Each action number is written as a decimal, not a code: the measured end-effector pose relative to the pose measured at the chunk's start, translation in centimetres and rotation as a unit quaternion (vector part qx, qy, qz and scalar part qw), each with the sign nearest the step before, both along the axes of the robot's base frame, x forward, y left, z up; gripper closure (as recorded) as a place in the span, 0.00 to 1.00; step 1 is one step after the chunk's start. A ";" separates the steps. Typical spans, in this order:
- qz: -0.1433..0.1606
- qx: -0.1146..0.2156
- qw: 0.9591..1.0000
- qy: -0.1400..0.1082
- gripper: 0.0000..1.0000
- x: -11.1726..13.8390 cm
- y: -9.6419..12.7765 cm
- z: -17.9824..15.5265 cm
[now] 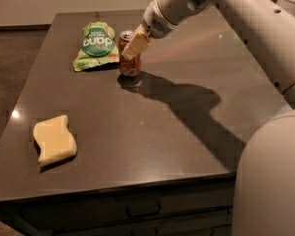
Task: Move coke can near green rice chip bag
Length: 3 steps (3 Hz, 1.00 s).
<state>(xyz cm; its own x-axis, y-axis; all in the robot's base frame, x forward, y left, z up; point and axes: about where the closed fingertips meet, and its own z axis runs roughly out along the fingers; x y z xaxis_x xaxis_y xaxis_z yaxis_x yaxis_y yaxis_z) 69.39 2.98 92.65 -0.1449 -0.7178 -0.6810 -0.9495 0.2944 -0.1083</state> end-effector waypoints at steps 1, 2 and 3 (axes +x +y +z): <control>0.007 -0.002 1.000 -0.001 0.36 0.1 1.0 -0.3; 0.014 -0.004 1.000 -0.002 0.13 0.1 1.7 -0.5; 0.024 -0.006 1.000 -0.008 0.00 0.0 2.1 -0.6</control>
Offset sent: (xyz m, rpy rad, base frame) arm 0.0017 0.0206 -0.0011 -0.0145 -0.0170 0.0402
